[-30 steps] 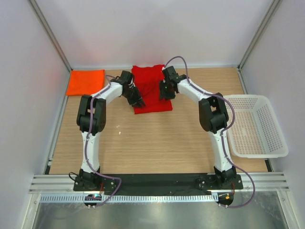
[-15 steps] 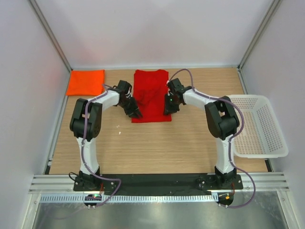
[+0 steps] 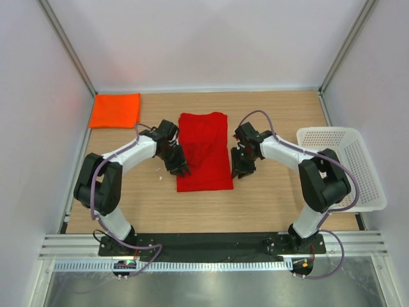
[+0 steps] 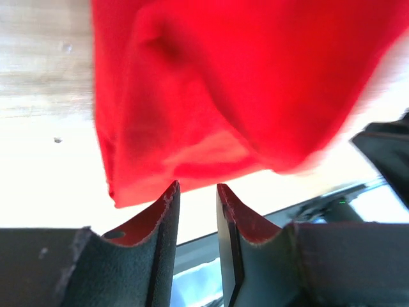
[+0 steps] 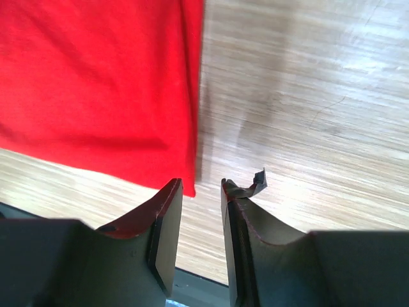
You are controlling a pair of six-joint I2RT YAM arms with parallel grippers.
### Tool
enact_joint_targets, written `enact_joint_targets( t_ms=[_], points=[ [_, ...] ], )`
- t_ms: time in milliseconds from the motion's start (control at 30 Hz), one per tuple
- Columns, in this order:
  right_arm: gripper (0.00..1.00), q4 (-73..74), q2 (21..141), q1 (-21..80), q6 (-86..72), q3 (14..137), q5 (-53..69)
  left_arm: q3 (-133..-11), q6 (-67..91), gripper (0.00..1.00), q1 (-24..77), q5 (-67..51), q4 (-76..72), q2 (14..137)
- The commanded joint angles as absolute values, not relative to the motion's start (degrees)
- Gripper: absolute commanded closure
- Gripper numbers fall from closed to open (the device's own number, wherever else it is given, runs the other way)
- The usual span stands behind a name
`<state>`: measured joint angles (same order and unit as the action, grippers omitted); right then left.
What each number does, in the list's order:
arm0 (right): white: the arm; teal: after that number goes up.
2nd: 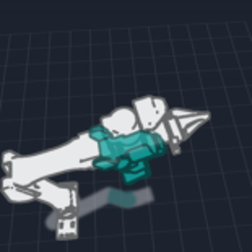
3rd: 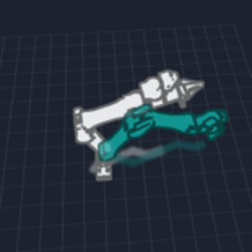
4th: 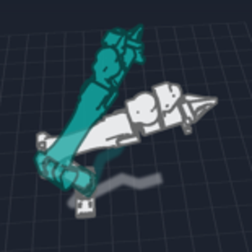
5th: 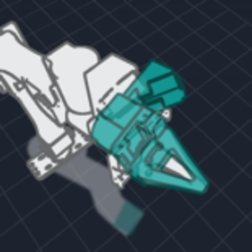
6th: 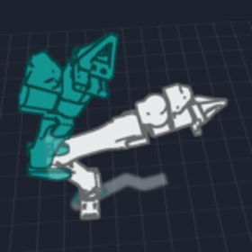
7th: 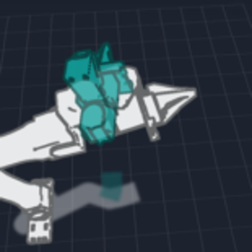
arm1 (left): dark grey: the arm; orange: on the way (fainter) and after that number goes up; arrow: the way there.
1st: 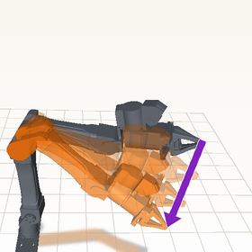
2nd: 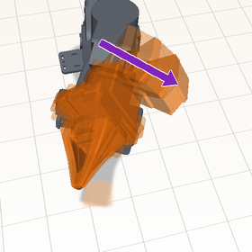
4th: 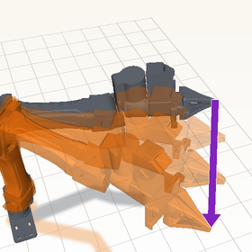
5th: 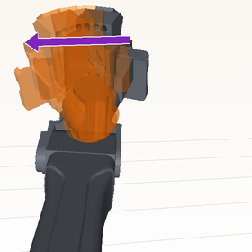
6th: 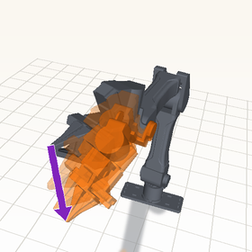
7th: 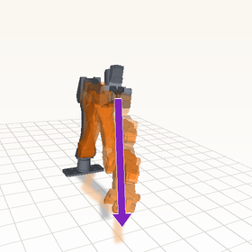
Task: Fold and stack the t-shirts
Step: Fold the tshirt
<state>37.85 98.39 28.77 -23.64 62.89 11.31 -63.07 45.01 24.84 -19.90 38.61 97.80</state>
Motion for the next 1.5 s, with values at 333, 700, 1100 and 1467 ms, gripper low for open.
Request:
enact_joint_targets(
  t_ms=[333,700,1100,1467],
  points=[
    [0.62,42.01,101.68,28.48,-22.85,77.86,12.13,-81.62,44.22,0.70,21.63,-22.06,39.28,109.06],
    [0.62,40.34,111.34,28.56,-26.45,87.71,14.24,-96.49,38.59,0.69,13.98,-16.80,43.76,114.25],
    [0.74,31.22,117.07,27.77,-30.84,90.53,22.85,-77.63,41.91,0.70,17.40,-28.11,35.44,99.67],
    [0.90,22.85,123.66,21.72,-36.22,89.74,27.25,-79.09,46.93,0.76,16.00,-32.69,22.06,113.19]
  ],
)
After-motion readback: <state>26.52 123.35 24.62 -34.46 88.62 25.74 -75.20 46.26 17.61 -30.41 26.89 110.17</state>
